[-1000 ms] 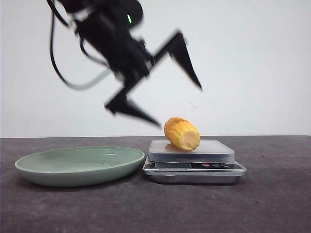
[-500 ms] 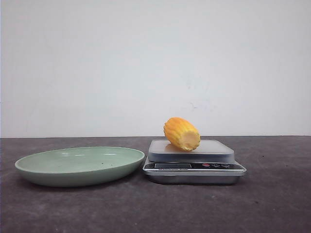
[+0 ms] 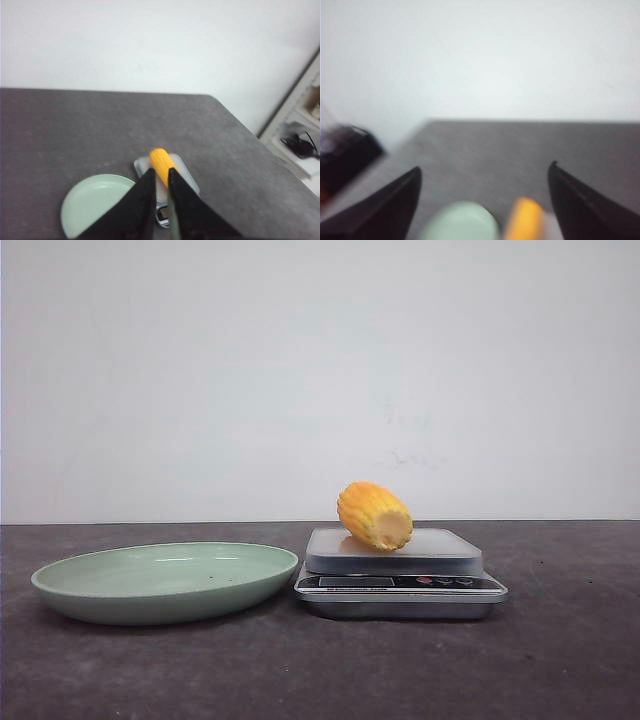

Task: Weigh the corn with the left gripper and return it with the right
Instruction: 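Withdraw the left gripper upward away from the scale, then lower the right gripper onto the corn on the scale and grasp it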

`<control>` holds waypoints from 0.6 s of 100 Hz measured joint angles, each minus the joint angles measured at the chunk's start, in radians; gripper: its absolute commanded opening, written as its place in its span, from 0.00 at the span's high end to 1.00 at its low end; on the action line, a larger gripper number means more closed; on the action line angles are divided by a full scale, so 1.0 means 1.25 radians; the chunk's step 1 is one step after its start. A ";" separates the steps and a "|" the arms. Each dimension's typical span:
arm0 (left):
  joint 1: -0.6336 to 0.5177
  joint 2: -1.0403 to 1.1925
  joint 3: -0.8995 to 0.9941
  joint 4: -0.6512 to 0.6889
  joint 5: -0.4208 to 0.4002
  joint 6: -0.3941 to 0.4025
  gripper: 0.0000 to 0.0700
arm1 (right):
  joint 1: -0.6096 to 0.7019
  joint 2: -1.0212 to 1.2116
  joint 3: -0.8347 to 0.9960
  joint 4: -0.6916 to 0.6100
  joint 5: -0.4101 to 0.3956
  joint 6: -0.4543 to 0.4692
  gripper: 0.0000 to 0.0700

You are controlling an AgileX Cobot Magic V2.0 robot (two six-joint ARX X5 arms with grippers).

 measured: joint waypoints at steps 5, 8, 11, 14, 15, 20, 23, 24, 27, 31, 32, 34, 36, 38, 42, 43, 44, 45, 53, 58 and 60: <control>0.000 -0.013 0.000 -0.005 -0.008 0.002 1.00 | 0.018 0.030 0.000 0.072 -0.009 0.048 0.35; 0.000 -0.017 0.000 -0.008 -0.013 0.003 1.00 | 0.032 0.050 0.001 0.111 -0.011 0.074 0.35; 0.000 -0.020 0.000 -0.011 -0.015 0.003 1.00 | 0.048 0.072 0.005 0.139 -0.010 0.095 0.35; 0.000 -0.020 0.000 -0.016 -0.017 0.003 1.00 | 0.066 0.095 0.015 0.153 -0.003 0.110 0.35; 0.000 -0.020 0.000 -0.018 -0.017 0.003 1.00 | 0.072 0.103 0.019 0.155 -0.001 0.114 0.35; 0.000 -0.020 0.000 -0.026 -0.017 0.003 1.00 | 0.108 0.150 0.042 0.152 0.020 0.127 0.35; 0.000 -0.020 0.000 -0.031 -0.017 0.003 1.00 | 0.130 0.178 0.057 0.142 0.038 0.128 0.34; 0.000 -0.020 0.000 -0.032 -0.017 0.003 1.00 | 0.137 0.188 0.063 0.138 0.045 0.128 0.34; 0.000 -0.020 0.000 -0.037 -0.017 0.003 1.00 | 0.160 0.220 0.078 0.121 0.066 0.127 0.34; 0.000 -0.020 0.000 -0.041 -0.017 0.003 1.00 | 0.188 0.263 0.097 0.091 0.101 0.119 0.30; 0.000 -0.020 0.000 -0.042 -0.017 0.003 1.00 | 0.194 0.274 0.101 0.083 0.112 0.116 0.29; 0.000 -0.020 0.000 -0.042 -0.017 0.003 1.00 | 0.206 0.295 0.110 0.065 0.129 0.108 0.28; 0.000 -0.019 0.000 -0.041 -0.017 0.003 1.00 | 0.217 0.317 0.119 0.047 0.146 0.100 0.27; 0.000 -0.019 0.000 -0.042 -0.017 0.003 1.00 | 0.226 0.339 0.127 0.030 0.164 0.091 0.27; 0.000 -0.019 0.000 -0.045 -0.017 0.003 1.00 | 0.243 0.382 0.142 -0.003 0.196 0.076 0.27; 0.000 -0.019 0.000 -0.047 -0.017 0.003 1.00 | 0.247 0.393 0.146 -0.011 0.205 0.072 0.27; 0.000 -0.018 0.000 -0.048 -0.017 0.003 1.00 | 0.250 0.403 0.149 -0.020 0.213 0.069 0.27; 0.000 -0.018 0.000 -0.050 -0.017 0.003 1.00 | 0.253 0.414 0.152 -0.027 0.220 0.066 0.27; 0.000 -0.017 0.000 -0.061 -0.017 0.003 1.00 | 0.274 0.493 0.169 -0.075 0.279 0.054 0.27; 0.000 -0.016 0.000 -0.061 -0.017 0.003 1.00 | 0.282 0.539 0.170 -0.088 0.300 0.049 0.27; 0.000 -0.016 0.000 -0.061 -0.017 0.003 1.00 | 0.284 0.557 0.170 -0.094 0.305 0.048 0.27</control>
